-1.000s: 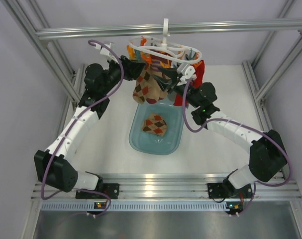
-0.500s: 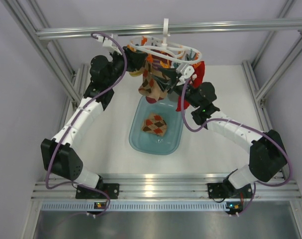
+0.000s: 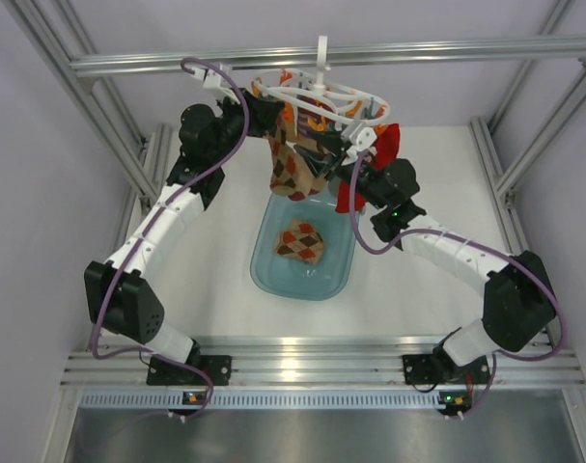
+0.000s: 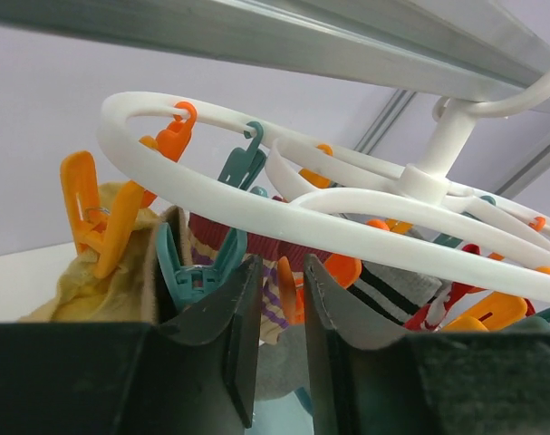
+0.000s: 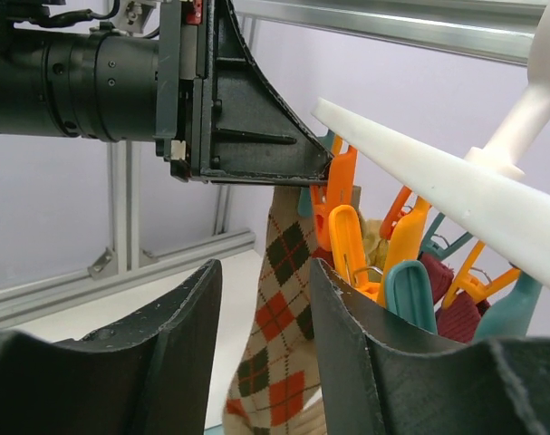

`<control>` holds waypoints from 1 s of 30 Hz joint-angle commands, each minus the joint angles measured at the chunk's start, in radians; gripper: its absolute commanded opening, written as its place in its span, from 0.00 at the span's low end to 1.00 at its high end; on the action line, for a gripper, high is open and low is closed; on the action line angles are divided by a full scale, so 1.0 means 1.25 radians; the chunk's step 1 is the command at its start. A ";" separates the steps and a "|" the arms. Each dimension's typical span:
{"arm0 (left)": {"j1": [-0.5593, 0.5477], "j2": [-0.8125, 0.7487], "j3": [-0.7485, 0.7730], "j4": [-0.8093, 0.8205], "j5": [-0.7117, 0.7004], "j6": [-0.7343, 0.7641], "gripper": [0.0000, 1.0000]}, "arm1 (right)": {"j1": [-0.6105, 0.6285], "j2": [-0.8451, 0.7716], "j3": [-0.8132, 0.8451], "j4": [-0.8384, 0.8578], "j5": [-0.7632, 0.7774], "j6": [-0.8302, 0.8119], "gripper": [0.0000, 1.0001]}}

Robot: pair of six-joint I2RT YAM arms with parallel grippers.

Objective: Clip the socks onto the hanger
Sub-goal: Open the clamp at the hanger.

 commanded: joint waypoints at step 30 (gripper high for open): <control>0.014 -0.069 0.019 -0.023 0.134 -0.156 0.00 | -0.005 0.110 0.162 -0.007 0.037 0.044 0.46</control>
